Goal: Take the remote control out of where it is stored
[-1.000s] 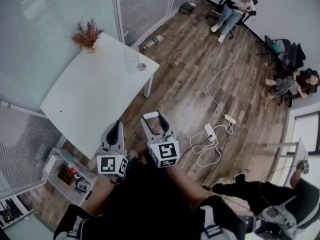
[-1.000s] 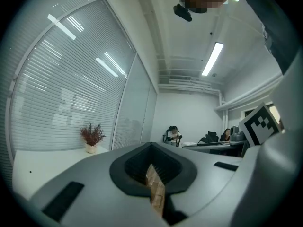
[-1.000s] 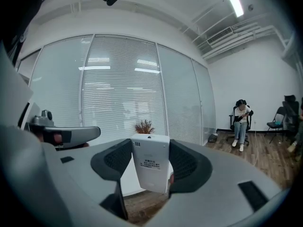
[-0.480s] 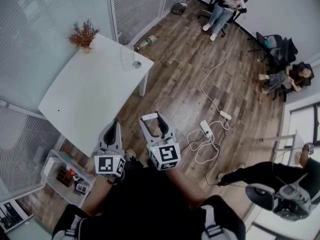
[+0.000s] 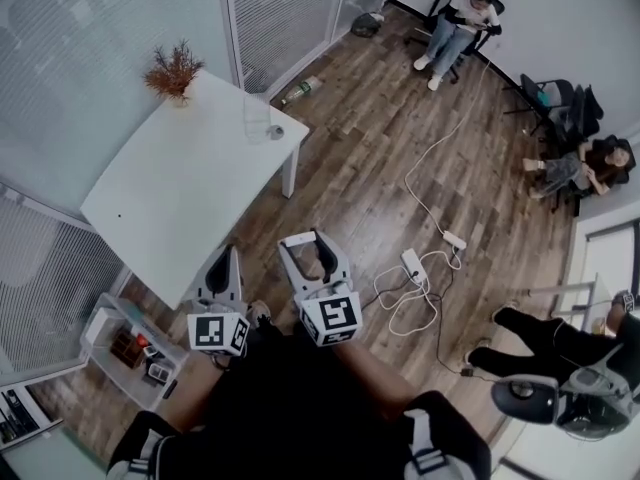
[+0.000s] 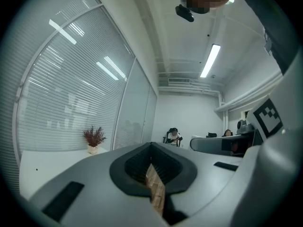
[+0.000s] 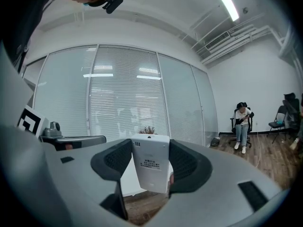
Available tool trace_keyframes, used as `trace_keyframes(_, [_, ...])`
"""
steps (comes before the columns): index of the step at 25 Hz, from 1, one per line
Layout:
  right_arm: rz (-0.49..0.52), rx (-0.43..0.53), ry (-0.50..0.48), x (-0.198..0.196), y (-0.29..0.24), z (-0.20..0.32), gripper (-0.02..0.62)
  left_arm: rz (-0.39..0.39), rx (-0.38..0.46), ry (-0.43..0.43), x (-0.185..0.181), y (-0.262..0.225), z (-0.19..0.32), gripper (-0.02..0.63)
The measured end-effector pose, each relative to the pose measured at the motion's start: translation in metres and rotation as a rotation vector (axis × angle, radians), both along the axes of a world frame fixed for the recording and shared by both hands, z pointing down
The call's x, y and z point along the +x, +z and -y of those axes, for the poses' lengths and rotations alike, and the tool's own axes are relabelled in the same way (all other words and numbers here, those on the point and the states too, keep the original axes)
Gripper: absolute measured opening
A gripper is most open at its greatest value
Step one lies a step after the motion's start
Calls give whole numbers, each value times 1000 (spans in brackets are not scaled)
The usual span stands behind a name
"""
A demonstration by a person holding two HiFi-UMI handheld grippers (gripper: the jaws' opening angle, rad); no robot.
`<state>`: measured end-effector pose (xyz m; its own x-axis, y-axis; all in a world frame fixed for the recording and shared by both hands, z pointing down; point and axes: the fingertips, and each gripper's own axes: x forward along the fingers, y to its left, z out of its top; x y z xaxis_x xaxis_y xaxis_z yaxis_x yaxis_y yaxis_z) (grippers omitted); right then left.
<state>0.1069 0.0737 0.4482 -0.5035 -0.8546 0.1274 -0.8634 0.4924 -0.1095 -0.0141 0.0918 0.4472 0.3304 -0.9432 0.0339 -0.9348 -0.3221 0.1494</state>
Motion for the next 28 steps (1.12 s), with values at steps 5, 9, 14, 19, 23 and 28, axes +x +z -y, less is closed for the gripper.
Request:
trace_keyframes(5, [0, 23, 3, 5, 1, 5, 252, 0, 7, -5, 2, -2, 5, 5])
trace_keyframes(9, [-7, 23, 9, 9, 1, 6, 252, 0, 7, 0, 4, -2, 7, 5])
trace_keyframes(14, [-9, 31, 11, 9, 2, 14, 250, 1, 12, 1, 4, -2, 14, 5])
trace_keyframes(19, [-9, 32, 6, 8, -3, 14, 250, 2, 23, 10, 10, -7, 16, 5])
trace_keyframes(23, [-14, 37, -9, 7, -7, 20, 250, 5, 18, 4, 9, -7, 22, 5])
trace_keyframes(28, [-10, 48, -2, 9, -4, 16, 250, 6, 19, 1, 9, -4, 17, 5])
